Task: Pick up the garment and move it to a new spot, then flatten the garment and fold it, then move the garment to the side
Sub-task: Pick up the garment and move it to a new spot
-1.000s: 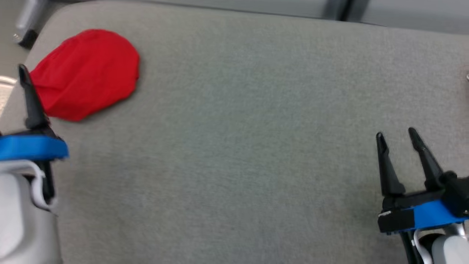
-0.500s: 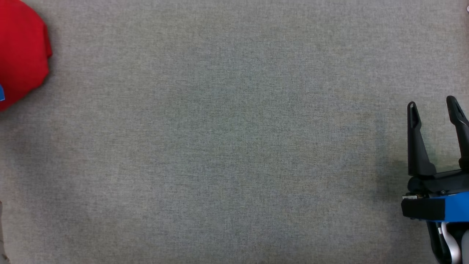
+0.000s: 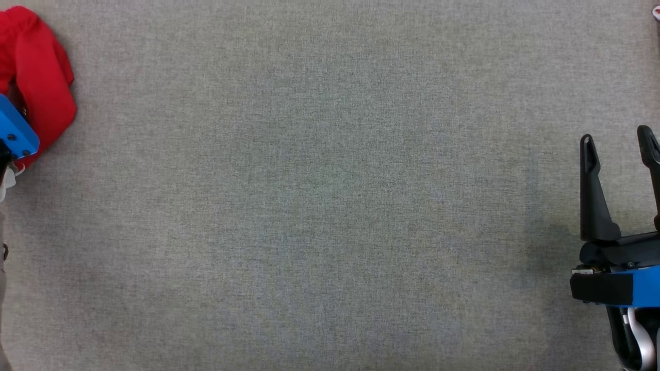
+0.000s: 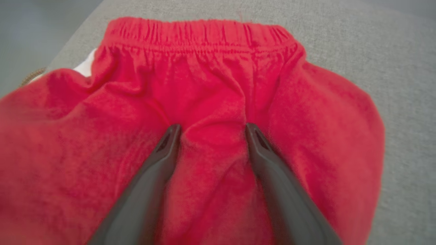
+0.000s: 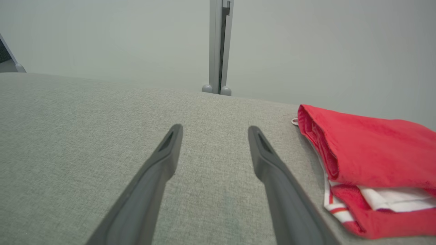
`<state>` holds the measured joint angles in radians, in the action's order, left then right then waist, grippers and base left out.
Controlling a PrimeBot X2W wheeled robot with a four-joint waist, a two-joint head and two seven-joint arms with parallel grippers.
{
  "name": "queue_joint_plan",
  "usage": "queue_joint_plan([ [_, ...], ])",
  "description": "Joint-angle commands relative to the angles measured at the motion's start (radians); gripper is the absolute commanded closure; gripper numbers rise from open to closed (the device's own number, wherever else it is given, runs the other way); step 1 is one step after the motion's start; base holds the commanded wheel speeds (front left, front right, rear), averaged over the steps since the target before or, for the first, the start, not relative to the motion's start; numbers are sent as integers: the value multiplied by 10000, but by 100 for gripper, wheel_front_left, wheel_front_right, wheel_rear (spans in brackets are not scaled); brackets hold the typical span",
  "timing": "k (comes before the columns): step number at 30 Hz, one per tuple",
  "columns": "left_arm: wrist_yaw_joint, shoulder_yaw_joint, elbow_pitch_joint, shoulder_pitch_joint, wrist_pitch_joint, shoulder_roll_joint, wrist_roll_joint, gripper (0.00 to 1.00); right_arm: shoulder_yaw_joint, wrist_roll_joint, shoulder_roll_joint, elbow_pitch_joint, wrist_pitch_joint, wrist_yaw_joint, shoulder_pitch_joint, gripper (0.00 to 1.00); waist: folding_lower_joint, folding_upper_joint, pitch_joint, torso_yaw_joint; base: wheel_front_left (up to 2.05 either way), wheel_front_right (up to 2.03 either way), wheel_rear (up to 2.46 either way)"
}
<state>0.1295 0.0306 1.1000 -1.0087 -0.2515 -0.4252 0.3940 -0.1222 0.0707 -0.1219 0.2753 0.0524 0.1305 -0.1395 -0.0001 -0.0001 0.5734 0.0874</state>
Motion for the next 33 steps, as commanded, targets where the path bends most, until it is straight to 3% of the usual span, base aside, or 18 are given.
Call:
queue_joint_plan([
  [1,17,163,399,436,-427,119,99,6,12,-72,-65,-27,-29,5,-142,0,1,1,-53,-24,0,0,0],
  [2,18,238,407,468,-561,84,236,70,35,-48,-59,-57,-5,4,-157,0,1,1,-96,-38,0,0,0],
  [3,16,355,367,529,-640,55,363,90,64,-17,-38,-103,22,5,-174,0,1,1,-162,-63,0,0,0],
  [4,16,453,255,591,-618,4,487,100,80,16,-17,-144,43,5,-180,0,1,1,-220,-91,0,0,0],
  [9,12,872,-332,688,156,-484,885,100,153,95,114,-443,216,4,-101,0,1,1,-671,-250,0,0,0],
  [17,13,1772,-1672,214,2462,-955,870,100,338,277,359,-1091,588,5,-50,0,1,1,-1620,-439,0,0,0],
  [25,15,2850,-3499,-631,3724,-851,366,100,542,525,568,-1831,1026,5,150,0,1,1,-2502,-991,0,0,0],
  [33,12,3677,-5985,-1155,3469,-319,143,100,753,827,694,-2506,1501,5,209,0,1,1,-2849,-2064,0,0,0],
])
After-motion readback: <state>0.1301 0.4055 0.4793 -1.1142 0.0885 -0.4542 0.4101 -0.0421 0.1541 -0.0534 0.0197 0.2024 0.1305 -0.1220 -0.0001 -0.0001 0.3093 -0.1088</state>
